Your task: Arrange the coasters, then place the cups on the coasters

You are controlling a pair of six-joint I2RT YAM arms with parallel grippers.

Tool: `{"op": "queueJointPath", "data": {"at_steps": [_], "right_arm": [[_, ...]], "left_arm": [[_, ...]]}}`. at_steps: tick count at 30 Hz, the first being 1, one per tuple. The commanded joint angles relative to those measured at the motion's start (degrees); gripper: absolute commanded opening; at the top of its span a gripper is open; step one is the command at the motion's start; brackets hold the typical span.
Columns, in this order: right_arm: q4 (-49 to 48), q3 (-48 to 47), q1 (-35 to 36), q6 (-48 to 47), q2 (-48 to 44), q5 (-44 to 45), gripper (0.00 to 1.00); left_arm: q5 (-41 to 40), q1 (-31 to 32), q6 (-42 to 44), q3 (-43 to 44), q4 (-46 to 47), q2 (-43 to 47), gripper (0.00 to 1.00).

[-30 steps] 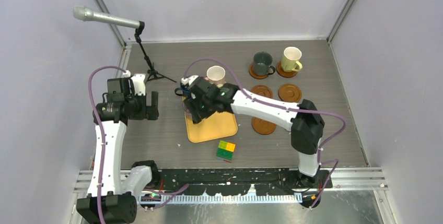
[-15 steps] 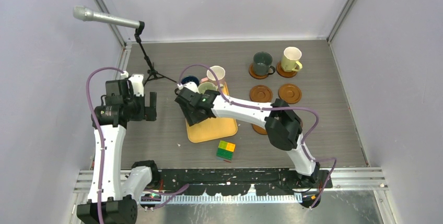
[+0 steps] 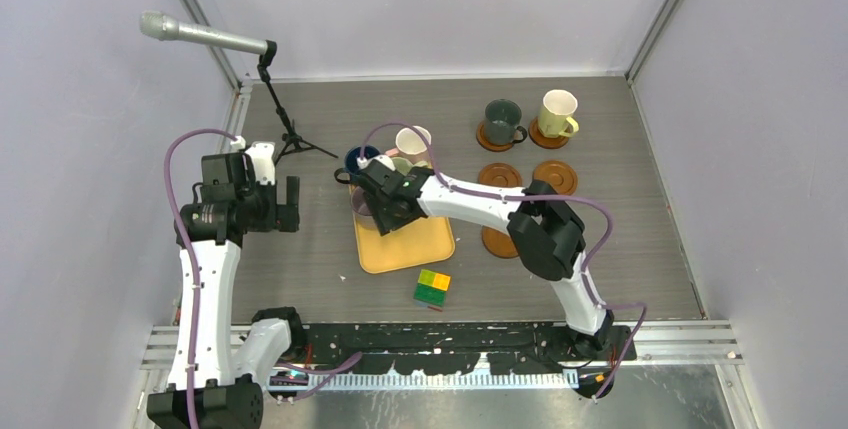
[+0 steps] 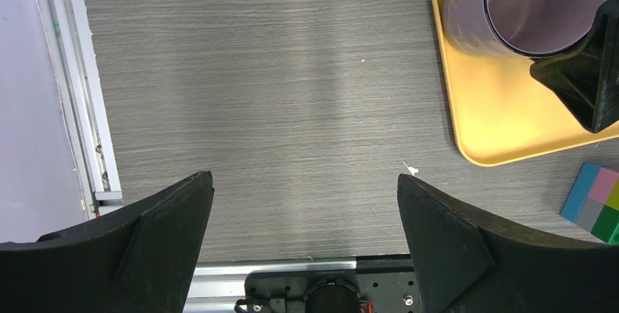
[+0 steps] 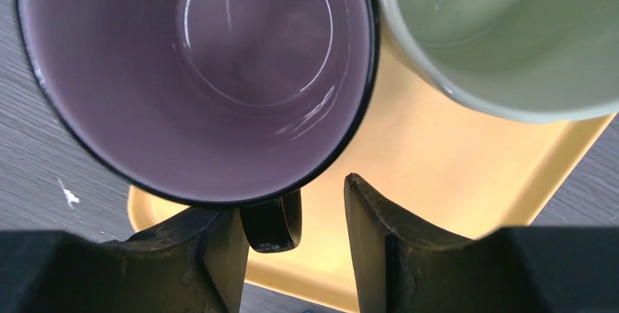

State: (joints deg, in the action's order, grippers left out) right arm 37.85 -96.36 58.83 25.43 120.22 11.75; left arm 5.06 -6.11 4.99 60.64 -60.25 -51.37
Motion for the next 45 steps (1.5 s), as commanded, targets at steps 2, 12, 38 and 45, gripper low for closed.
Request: {"op": "queueJointPath", "data": {"at_steps": [2, 12, 38, 45], "right_arm": [[-7.7, 2.7, -1.1, -6.5, -5.1, -3.0, 0.53], [-18.4, 7.9, -2.7, -17.0, -6.8, -9.6, 0.5], [-9.9, 11.5, -6.1, -28.8, -25.4, -22.8, 0.0], [-5.9, 13.9, -14.6, -30.6, -35.8, -26.2, 0.0]], "left_arm": [[0.4, 0.1, 0.7, 0.8, 1.4, 0.9, 1.0], [1.4, 0.1, 1.0, 0.8, 1.1, 1.3, 1.0], [6.1, 0.1, 0.2, 0.8, 2.4, -0.1, 1.0], [7.6, 0.1, -0.2, 1.4, 2.7, -1.0, 1.0]]}}
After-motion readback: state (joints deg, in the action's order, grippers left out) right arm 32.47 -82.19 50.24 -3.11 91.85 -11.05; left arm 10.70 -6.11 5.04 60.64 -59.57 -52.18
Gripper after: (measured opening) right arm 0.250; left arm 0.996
